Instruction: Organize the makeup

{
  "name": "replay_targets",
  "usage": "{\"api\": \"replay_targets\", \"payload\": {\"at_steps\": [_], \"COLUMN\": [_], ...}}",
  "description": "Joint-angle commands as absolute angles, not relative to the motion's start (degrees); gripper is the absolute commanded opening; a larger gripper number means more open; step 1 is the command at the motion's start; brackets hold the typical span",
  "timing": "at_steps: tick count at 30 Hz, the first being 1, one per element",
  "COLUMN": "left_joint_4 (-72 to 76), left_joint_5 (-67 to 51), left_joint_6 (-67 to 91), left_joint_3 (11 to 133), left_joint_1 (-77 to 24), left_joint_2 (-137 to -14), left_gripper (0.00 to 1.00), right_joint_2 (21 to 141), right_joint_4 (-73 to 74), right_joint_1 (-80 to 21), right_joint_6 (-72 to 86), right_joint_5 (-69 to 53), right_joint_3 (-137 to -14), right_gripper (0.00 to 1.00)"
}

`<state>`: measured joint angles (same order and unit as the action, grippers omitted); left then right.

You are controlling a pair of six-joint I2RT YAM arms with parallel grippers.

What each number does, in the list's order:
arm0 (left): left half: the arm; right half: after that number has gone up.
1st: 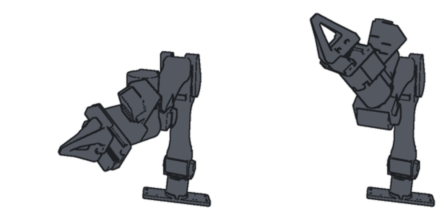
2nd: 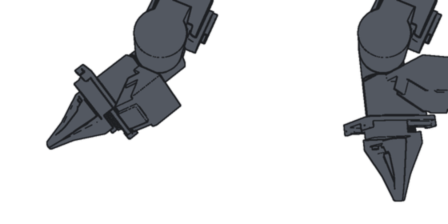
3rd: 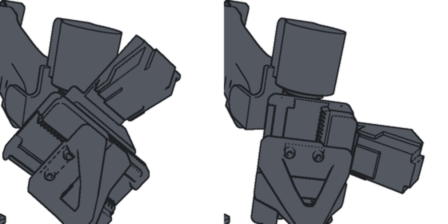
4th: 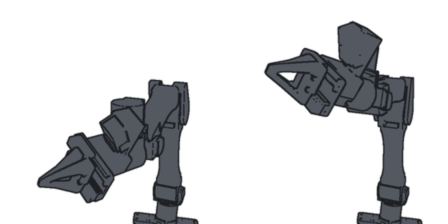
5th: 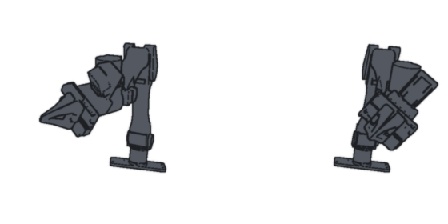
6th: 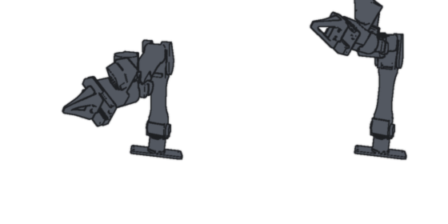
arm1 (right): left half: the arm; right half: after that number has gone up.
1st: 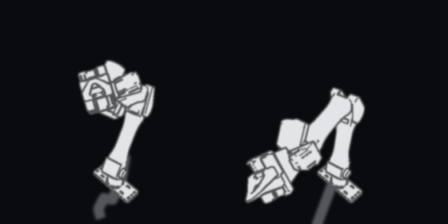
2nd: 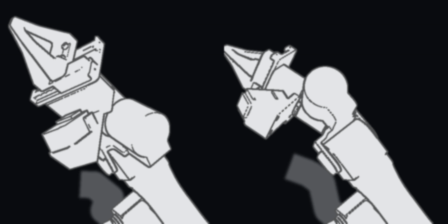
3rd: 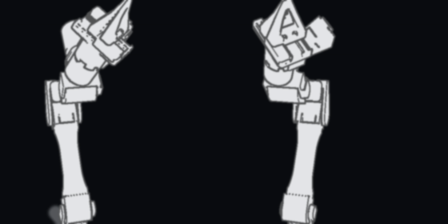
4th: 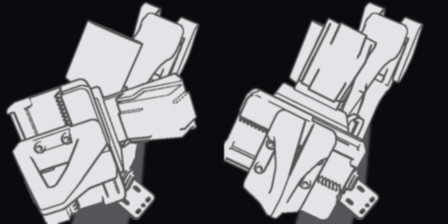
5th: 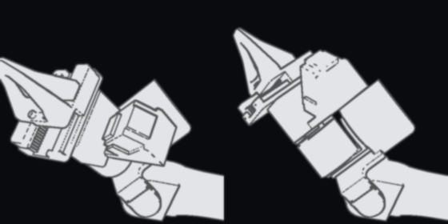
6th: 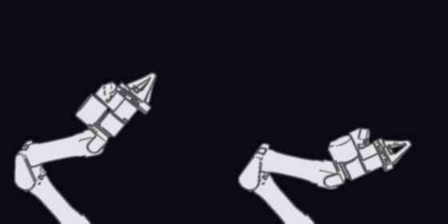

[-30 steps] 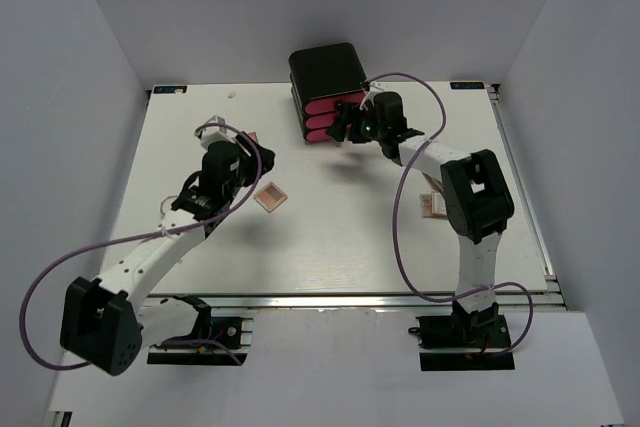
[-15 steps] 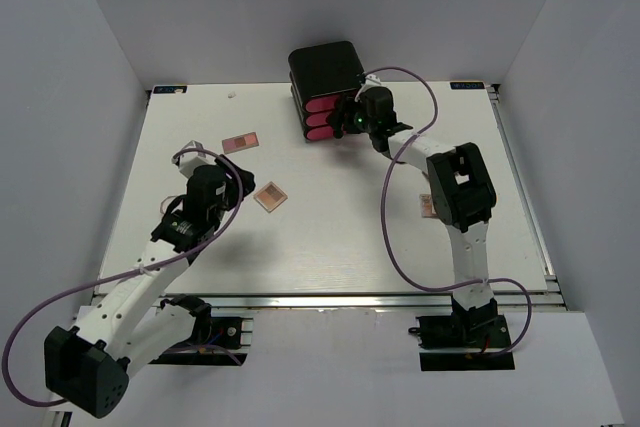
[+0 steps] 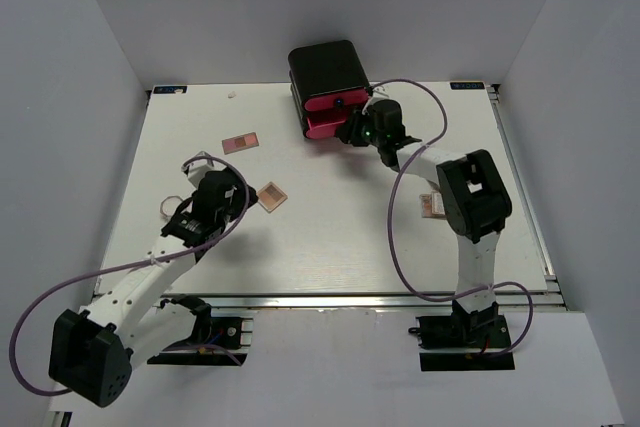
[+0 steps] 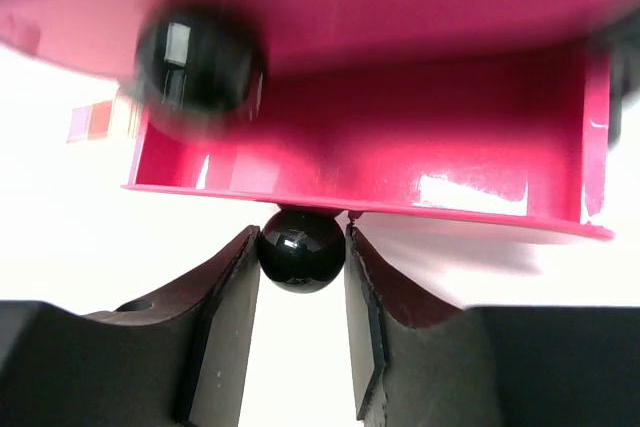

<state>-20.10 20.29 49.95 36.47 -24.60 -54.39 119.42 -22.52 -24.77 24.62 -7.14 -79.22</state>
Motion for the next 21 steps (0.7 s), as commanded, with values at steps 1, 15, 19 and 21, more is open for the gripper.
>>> {"api": "replay_targets", "payload": {"at_steps": [1, 15, 19, 21], "left_joint_4": [-19.4, -10.8, -11.8, -13.8], "left_joint_5": [19.3, 2.1, 5.6, 6.6], "left_joint_6": [47.4, 5.8, 2.8, 2.6], "left_joint_3": [36.6, 43.4, 47.2, 51.1], "left_joint_1": [-24.7, -25.2, -25.3, -25.4], "left_joint_2": [-57.2, -75.2, -79.7, -84.4], "left_gripper": [0.72, 0.87, 0.88, 0.88], "right_joint_2": [112.2, 102.1, 100.7, 99.0], "right_joint_4": [-23.6, -22.0, -20.5, -19.9], "right_joint_1": [-24.3, -24.3, -24.3, -24.3], "right_joint_6": [24.3, 21.6, 19.1, 17.4], "right_joint_5": [-7.3, -11.5, -13.2, -14.2], "right_joint_3": [-73.4, -60.3, -60.3, -59.6], "right_gripper": [0.27, 0.88, 0.89, 0.89]}}
